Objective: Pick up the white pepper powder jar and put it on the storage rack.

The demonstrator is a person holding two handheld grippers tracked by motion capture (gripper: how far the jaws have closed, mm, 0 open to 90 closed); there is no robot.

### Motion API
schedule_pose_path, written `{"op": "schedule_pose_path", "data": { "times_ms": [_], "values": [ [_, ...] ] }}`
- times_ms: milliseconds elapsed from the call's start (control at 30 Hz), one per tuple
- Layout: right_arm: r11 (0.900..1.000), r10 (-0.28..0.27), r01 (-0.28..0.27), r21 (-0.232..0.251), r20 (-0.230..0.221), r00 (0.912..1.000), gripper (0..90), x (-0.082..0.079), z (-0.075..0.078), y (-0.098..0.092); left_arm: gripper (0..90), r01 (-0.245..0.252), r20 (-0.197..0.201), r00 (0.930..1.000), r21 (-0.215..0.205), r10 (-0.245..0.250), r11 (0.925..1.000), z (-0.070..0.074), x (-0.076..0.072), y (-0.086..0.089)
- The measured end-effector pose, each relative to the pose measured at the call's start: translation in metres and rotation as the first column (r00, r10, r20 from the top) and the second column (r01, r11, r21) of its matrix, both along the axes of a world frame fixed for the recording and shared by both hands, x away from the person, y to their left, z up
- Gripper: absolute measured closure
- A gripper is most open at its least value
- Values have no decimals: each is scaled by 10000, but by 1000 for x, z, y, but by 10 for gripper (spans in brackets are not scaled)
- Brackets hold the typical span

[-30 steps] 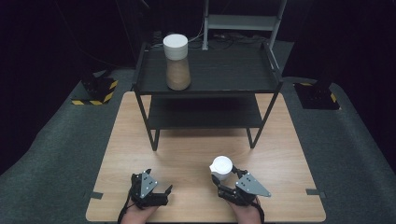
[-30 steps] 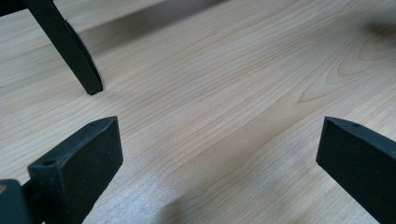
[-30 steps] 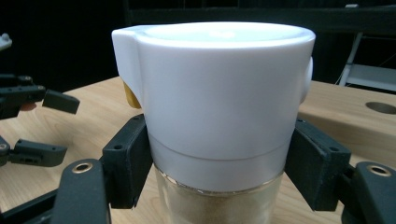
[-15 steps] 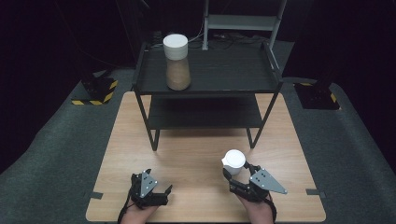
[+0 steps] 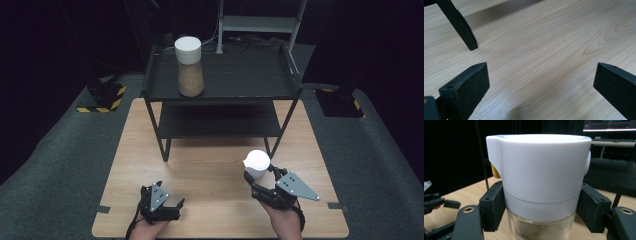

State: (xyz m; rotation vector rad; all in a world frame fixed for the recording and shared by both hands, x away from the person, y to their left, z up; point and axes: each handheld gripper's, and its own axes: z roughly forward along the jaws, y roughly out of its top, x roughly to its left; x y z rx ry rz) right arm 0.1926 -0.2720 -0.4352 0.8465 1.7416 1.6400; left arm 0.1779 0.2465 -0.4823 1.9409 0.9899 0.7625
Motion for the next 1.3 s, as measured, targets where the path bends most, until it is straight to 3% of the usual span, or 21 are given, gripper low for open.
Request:
{"op": "schedule_pose_path", "data": {
  "times_ms": [367, 700, 833, 1300],
  "values": [
    [9995, -253, 248, 197, 207, 9995, 299, 5, 30, -2, 7, 59, -43, 10000, -16, -60, 10000, 0, 1, 1],
    [9993, -353, 347, 171, 368, 9987, 299, 15, 51, 1, 6, 53, -42, 10000, -107, -54, 9999, 0, 1, 2],
    [9984, -424, 409, 382, 406, 9983, 300, 19, 57, 1, 6, 62, -47, 10000, -131, -62, 9999, 0, 1, 3],
    [9974, -664, 640, 340, 742, 9950, 300, 26, 89, 3, 6, 60, -25, 10000, -213, -60, 9998, -1, 1, 4]
  ]
}}
